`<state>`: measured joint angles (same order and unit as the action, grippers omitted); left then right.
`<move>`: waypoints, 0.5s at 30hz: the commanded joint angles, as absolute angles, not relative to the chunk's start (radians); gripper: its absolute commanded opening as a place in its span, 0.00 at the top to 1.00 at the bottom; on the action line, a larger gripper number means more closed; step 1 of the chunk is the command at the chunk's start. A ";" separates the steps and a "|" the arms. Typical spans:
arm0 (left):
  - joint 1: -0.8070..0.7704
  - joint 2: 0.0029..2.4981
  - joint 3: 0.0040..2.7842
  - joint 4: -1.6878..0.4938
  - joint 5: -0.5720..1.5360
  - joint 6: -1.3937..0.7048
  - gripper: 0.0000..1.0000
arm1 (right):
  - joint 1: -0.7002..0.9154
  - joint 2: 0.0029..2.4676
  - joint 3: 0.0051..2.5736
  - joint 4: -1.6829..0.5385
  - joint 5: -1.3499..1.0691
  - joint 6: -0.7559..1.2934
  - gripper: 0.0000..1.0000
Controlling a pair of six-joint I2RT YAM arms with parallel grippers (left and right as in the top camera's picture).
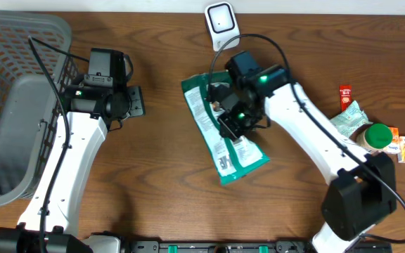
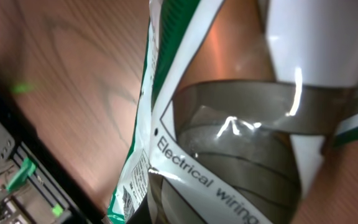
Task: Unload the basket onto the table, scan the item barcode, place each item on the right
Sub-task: 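Release the left gripper and carry the pack up toward the scanner with the right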
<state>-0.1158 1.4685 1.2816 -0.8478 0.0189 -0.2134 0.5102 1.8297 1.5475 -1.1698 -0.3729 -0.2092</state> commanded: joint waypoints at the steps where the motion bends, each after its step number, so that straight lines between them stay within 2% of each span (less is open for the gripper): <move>1: -0.098 1.466 1.287 -0.854 -0.096 -0.239 0.28 | 0.476 1.784 1.549 -1.201 -0.312 -0.245 0.99; 4: -0.058 1.466 1.287 -0.836 -0.107 -0.260 0.26 | 0.458 1.728 1.564 -1.216 -0.214 -0.248 0.99; 11: 0.033 1.468 1.286 -0.822 -0.162 -0.261 0.24 | 0.463 1.555 1.577 -1.142 -0.010 -0.408 0.99; 12: 0.040 1.468 1.284 -0.825 -0.162 -0.261 0.14 | 0.466 1.531 1.578 -1.111 0.023 -0.409 0.99; 15: 0.047 1.468 1.284 -0.825 -0.162 -0.260 0.14 | 0.468 1.450 1.599 -0.988 0.056 -0.453 0.99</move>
<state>0.0410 1.4685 1.2816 -0.8234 -0.1368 -0.2527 0.4671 1.5257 1.5562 -1.0443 -0.0357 -0.3618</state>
